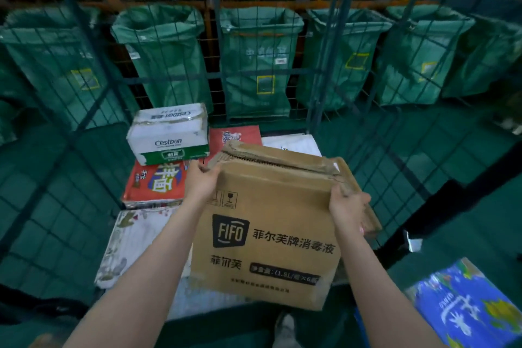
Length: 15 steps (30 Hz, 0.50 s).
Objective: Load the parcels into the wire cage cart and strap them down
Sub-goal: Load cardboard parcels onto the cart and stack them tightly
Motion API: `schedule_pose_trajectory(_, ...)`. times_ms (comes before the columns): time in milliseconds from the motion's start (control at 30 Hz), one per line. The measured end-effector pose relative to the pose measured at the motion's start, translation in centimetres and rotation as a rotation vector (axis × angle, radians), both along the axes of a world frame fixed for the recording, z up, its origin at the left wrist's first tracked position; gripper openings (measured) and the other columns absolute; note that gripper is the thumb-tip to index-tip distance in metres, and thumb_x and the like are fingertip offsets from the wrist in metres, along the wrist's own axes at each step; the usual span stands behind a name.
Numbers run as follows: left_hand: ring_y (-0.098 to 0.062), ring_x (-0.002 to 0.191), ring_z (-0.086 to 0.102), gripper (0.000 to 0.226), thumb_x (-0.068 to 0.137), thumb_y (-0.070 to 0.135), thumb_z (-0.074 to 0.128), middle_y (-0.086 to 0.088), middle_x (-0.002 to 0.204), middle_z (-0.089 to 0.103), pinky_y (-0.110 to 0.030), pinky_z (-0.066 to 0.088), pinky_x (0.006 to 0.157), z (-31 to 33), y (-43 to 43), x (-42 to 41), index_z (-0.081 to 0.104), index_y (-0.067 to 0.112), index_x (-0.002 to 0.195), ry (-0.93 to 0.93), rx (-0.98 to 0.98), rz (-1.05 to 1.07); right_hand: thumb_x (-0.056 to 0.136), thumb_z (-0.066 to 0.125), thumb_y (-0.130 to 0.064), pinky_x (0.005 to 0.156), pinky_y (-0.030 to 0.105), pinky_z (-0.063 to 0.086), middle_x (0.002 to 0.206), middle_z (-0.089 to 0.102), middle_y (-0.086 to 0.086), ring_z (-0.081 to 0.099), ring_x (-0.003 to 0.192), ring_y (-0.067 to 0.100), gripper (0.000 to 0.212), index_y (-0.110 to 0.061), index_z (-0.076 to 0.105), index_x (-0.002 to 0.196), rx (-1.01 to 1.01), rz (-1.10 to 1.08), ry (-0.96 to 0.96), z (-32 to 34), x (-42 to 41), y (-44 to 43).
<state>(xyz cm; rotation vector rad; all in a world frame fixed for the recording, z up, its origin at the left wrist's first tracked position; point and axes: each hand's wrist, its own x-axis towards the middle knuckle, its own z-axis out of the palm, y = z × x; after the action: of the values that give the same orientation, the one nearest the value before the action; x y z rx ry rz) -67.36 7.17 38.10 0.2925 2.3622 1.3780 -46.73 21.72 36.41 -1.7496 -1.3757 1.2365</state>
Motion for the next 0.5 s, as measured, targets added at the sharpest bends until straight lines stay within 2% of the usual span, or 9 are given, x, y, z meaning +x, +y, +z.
schedule_pose_trajectory(100, -0.026, 0.092, 0.054, 0.032, 0.091, 0.036, 0.057, -0.012, 0.110, 0.055, -0.035, 0.042, 0.069, -1.2, 3.6, -3.5, 0.043, 0.011, 0.104, -0.039, 0.021, 0.049, 0.094, 0.051, -0.025, 0.081, 0.032, 0.043, 0.117, 0.057, 0.021, 0.056, 0.105, 0.034, 0.067, 0.007, 0.017, 0.141, 0.028, 0.048, -0.011, -1.1, -4.0, 4.5)
schedule_pose_trajectory(167, -0.025, 0.089, 0.053, 0.030, 0.091, 0.035, 0.057, -0.012, 0.109, 0.055, -0.035, 0.041, 0.069, -1.6, 5.8, -5.4, 0.042, 0.011, 0.101, -0.053, 0.018, 0.087, 0.094, 0.052, -0.025, 0.070, 0.022, 0.043, 0.107, 0.059, 0.021, 0.055, 0.094, 0.028, 0.064, 0.009, 0.026, 0.141, 0.025, 0.108, -0.049, -1.4, -6.2, 7.4)
schedule_pose_trajectory(200, -0.025, 0.088, 0.053, 0.029, 0.091, 0.034, 0.057, -0.012, 0.108, 0.055, -0.035, 0.042, 0.070, -1.8, 7.4, -6.7, 0.042, 0.012, 0.101, -0.061, 0.027, 0.111, 0.093, 0.052, -0.026, 0.068, 0.020, 0.044, 0.108, 0.061, 0.021, 0.056, 0.093, 0.027, 0.063, 0.010, 0.029, 0.140, 0.012, 0.127, -0.050, -1.6, -7.8, 9.2)
schedule_pose_trajectory(267, -0.023, 0.086, 0.053, 0.030, 0.091, 0.036, 0.057, -0.012, 0.105, 0.055, -0.035, 0.043, 0.069, -2.4, 9.7, -8.9, 0.042, 0.012, 0.100, -0.076, 0.065, 0.151, 0.092, 0.054, -0.026, 0.080, 0.031, 0.050, 0.108, 0.063, 0.020, 0.061, 0.097, 0.032, 0.062, 0.009, 0.030, 0.138, -0.013, 0.135, -0.001, -2.0, -10.5, 11.8)
schedule_pose_trajectory(300, -0.021, 0.083, 0.053, 0.031, 0.090, 0.037, 0.058, -0.011, 0.103, 0.054, -0.033, 0.043, 0.066, -2.7, 10.6, -9.8, 0.042, 0.012, 0.098, -0.076, 0.075, 0.163, 0.092, 0.054, -0.025, 0.082, 0.037, 0.050, 0.100, 0.065, 0.018, 0.062, 0.093, 0.033, 0.059, 0.009, 0.034, 0.135, -0.010, 0.155, 0.014, -2.3, -11.7, 13.0)
schedule_pose_trajectory(367, -0.019, 0.080, 0.051, 0.034, 0.088, 0.040, 0.060, -0.010, 0.100, 0.054, -0.031, 0.041, 0.060, -3.5, 13.0, -12.7, 0.042, 0.012, 0.092, -0.073, 0.096, 0.188, 0.092, 0.055, -0.023, 0.073, 0.036, 0.048, 0.078, 0.059, 0.011, 0.059, 0.076, 0.029, 0.047, 0.011, 0.045, 0.123, 0.025, 0.183, 0.005, -2.7, -15.0, 16.1)
schedule_pose_trajectory(400, -0.021, 0.081, 0.052, 0.034, 0.087, 0.042, 0.062, -0.010, 0.099, 0.054, -0.033, 0.042, 0.061, -4.1, 13.9, -13.9, 0.042, 0.014, 0.088, -0.084, 0.102, 0.196, 0.092, 0.055, -0.023, 0.071, 0.034, 0.044, 0.079, 0.056, 0.010, 0.056, 0.075, 0.028, 0.044, 0.010, 0.045, 0.119, 0.043, 0.187, 0.006, -2.9, -16.3, 17.2)
schedule_pose_trajectory(500, -0.027, 0.081, 0.056, 0.034, 0.084, 0.044, 0.064, -0.010, 0.093, 0.057, -0.038, 0.045, 0.065, -5.8, 16.8, -19.0, 0.042, 0.019, 0.081, -0.106, 0.112, 0.249, 0.093, 0.056, -0.022, 0.072, 0.031, 0.038, 0.101, 0.053, 0.016, 0.056, 0.094, 0.032, 0.042, 0.003, 0.037, 0.120, 0.075, 0.228, 0.032, -3.7, -21.3, 20.7)
